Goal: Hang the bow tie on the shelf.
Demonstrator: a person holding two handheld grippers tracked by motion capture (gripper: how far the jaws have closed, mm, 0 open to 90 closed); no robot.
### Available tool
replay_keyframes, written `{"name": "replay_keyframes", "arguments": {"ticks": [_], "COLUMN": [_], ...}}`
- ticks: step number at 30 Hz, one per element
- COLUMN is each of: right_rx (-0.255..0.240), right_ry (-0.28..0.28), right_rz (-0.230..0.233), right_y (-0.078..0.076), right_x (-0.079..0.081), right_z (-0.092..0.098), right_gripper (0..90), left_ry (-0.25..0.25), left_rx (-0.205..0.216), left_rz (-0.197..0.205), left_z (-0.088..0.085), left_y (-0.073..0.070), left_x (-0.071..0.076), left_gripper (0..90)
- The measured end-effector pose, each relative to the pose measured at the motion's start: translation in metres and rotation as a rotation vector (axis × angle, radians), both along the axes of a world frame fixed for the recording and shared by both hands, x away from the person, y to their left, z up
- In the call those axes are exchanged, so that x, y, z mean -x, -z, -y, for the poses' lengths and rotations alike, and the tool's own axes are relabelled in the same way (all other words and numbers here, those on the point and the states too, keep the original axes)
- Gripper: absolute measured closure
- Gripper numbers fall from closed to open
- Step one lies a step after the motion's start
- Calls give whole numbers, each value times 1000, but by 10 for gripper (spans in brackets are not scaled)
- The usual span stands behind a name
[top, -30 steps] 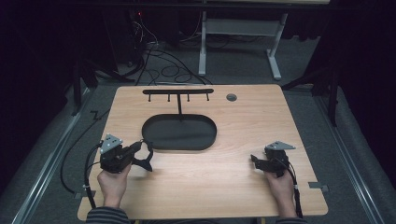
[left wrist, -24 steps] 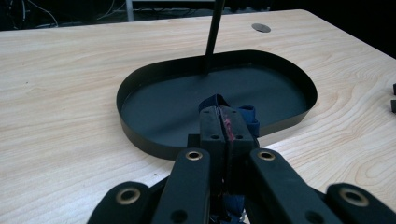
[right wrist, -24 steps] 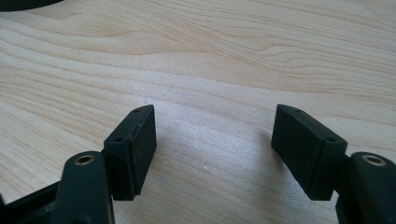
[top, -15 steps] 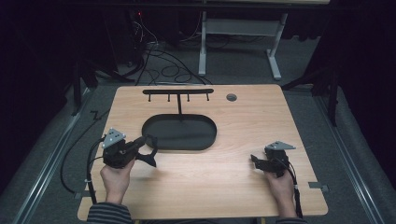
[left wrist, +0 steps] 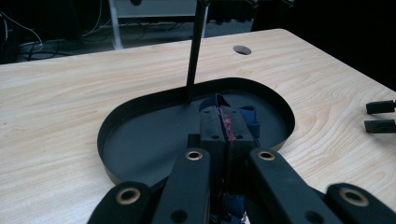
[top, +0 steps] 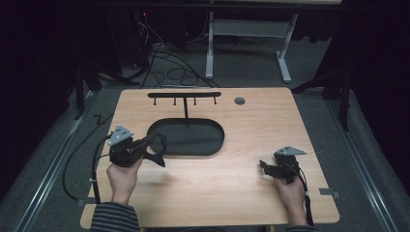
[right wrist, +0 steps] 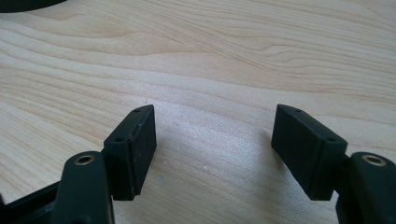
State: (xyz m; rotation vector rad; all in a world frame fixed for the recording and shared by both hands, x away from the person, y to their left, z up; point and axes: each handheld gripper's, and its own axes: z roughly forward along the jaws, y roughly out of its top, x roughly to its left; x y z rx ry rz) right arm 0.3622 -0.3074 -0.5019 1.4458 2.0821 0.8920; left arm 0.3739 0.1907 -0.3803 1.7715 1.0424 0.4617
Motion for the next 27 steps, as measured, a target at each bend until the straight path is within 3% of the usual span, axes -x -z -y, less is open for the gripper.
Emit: {"name": "replay_keyframes", "arguments": {"ticks": [16,27], "right_rx": [0,-6], "right_ry": [0,-1], "right_rz": [0,-2], "right_y": [0,0], "right_x": [0,0], "right_z": [0,0], "right_gripper": [323,323], "left_ry": [-8,-12], "left_rx": [4,19], "left_rz": [10,-8], "left_z": [-1,-4], "left_y": [-13,-17], "left_x": [-15,-27], "left_gripper": [890,890]}}
